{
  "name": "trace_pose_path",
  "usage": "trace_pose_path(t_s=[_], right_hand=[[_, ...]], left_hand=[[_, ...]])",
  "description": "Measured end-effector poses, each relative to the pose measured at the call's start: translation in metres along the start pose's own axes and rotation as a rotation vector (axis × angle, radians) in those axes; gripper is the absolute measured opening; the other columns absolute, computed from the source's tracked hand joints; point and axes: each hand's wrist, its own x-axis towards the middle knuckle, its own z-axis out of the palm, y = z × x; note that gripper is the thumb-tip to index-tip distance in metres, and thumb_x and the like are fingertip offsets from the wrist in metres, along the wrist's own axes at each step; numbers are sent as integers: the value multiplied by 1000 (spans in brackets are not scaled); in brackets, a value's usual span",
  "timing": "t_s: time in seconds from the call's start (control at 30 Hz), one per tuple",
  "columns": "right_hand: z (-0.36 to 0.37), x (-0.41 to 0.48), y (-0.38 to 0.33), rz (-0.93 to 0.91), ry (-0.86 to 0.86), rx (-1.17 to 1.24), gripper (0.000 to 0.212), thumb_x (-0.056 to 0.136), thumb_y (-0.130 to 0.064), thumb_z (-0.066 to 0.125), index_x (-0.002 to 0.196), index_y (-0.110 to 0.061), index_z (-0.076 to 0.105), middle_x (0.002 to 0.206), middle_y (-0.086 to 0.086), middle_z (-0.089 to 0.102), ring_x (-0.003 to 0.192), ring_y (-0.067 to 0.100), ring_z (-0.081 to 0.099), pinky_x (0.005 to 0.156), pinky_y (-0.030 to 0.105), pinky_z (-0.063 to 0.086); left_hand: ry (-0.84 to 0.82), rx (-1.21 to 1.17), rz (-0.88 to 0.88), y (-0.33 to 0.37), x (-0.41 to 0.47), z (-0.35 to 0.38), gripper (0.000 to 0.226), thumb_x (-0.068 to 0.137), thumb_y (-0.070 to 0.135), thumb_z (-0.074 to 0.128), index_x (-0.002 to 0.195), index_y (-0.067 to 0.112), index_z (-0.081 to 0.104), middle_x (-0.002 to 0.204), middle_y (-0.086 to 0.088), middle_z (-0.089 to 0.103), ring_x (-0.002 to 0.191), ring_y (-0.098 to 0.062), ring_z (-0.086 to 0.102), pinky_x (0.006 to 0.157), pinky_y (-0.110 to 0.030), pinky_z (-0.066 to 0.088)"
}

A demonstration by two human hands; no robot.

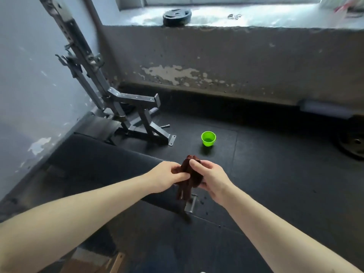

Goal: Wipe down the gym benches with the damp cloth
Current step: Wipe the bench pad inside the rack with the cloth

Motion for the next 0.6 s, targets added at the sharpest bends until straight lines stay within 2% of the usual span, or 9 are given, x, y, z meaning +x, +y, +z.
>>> trace_pose_path(t_s=[0.1, 0.17, 0.2, 0.27, 0.37, 0.47, 0.53, 0.6], right_hand=[[-1, 10, -26, -20, 8, -91, 32, 89, -37, 78, 109, -11, 72, 100, 10, 79, 95, 27, 76, 75, 36, 57], [-2, 24, -41, -38, -23, -148, 27, 92, -32, 75, 106, -10, 71, 101, 14, 78, 93, 28, 76, 75, 37, 56], [-4, 33, -48, -46, -39, -166, 23, 93, -28, 74, 105, -9, 71, 102, 15, 78, 92, 27, 76, 75, 37, 56], [-7, 53, -62, -54, -71, -208, 16, 94, -24, 73, 103, -10, 73, 100, 13, 79, 95, 28, 76, 81, 42, 57], [-14, 88, -85, -86, -134, -316, 12, 94, -21, 73, 100, -11, 75, 98, 10, 79, 101, 30, 75, 94, 45, 57], [-20, 138, -116, -68, -207, -355, 16, 97, -21, 71, 106, -9, 74, 102, 11, 79, 102, 28, 75, 95, 46, 58], [-22, 175, -141, -20, -266, -330, 20, 100, -21, 66, 113, -7, 73, 107, 14, 78, 103, 29, 75, 92, 44, 60], [-23, 211, -166, 37, -316, -317, 21, 103, -19, 61, 116, -6, 72, 110, 16, 77, 105, 31, 74, 94, 46, 58]], left_hand=[[18, -67, 19, 15, -3, -13, 23, 101, 34, 62, 116, 23, 76, 100, 12, 78, 94, -2, 72, 95, -25, 53], [75, -46, 22, 20, 2, -21, 26, 103, 35, 57, 100, 20, 79, 83, 13, 75, 75, 1, 68, 80, -21, 52], [121, -28, 12, 21, 6, -26, 32, 103, 36, 56, 89, 16, 77, 72, 11, 70, 63, 0, 60, 70, -21, 48], [204, -19, -12, 22, 19, -38, 39, 103, 35, 57, 79, 6, 71, 59, 10, 55, 53, -4, 46, 59, -21, 38], [316, -90, -22, 18, 49, -55, 33, 101, 31, 59, 79, 7, 68, 62, 10, 50, 58, -4, 46, 64, -24, 40], [407, -224, -44, 15, 95, -73, 27, 102, 30, 57, 89, 8, 68, 72, 6, 58, 71, -7, 54, 75, -30, 47], [439, -321, -74, 16, 126, -84, 24, 104, 24, 53, 88, 10, 66, 73, 7, 63, 72, -7, 59, 70, -20, 48], [482, -404, -113, 20, 155, -97, 19, 102, 17, 54, 91, 15, 69, 84, 0, 73, 83, -14, 69, 77, -21, 54]])
